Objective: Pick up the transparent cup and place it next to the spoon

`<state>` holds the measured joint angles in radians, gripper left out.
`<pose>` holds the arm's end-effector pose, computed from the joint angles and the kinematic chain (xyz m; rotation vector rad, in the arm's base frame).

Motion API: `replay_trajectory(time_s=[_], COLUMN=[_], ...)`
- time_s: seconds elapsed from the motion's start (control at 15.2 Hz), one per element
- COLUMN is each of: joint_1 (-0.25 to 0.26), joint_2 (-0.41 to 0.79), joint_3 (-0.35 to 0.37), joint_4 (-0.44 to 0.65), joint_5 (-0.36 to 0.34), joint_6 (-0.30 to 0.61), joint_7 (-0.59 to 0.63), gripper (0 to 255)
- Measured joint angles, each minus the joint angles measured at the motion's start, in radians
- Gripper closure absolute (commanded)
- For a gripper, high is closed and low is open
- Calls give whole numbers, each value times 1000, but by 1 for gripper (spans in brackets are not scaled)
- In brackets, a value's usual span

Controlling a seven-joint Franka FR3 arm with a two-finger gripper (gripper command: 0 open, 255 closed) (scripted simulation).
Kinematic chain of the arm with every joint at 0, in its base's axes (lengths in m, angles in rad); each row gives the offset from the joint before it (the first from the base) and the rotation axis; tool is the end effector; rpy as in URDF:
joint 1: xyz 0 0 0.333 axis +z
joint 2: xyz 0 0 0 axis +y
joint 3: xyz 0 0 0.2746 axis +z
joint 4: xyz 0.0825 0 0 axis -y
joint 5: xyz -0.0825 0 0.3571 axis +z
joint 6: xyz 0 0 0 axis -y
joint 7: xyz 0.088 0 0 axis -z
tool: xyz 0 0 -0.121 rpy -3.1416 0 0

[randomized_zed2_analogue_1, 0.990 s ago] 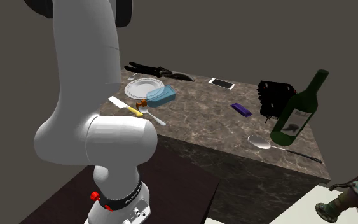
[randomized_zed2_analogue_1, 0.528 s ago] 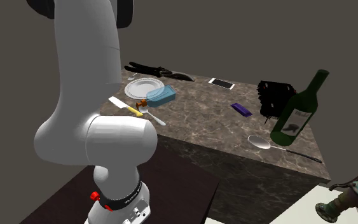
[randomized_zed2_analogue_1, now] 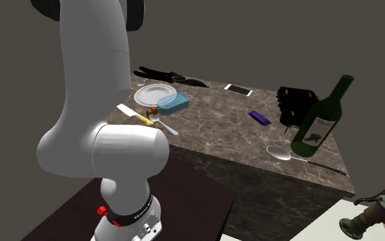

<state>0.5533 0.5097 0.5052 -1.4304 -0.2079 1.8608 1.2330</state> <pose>0.3738 0.5272 0.3841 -3.1279 0.2597 0.0678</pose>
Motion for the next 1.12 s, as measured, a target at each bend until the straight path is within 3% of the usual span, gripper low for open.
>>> replay_trajectory(time_s=[0.2,0.26,0.66,1.12], joint_1=[0,0,0,11], joint_2=[0,0,-1,-9], joint_3=[0,0,0,5], joint_4=[-1,-1,-1,112], joint_5=[0,0,0,7], joint_6=[1,1,1,-116], joint_7=[0,0,0,-8], gripper=[255,0,0,0])
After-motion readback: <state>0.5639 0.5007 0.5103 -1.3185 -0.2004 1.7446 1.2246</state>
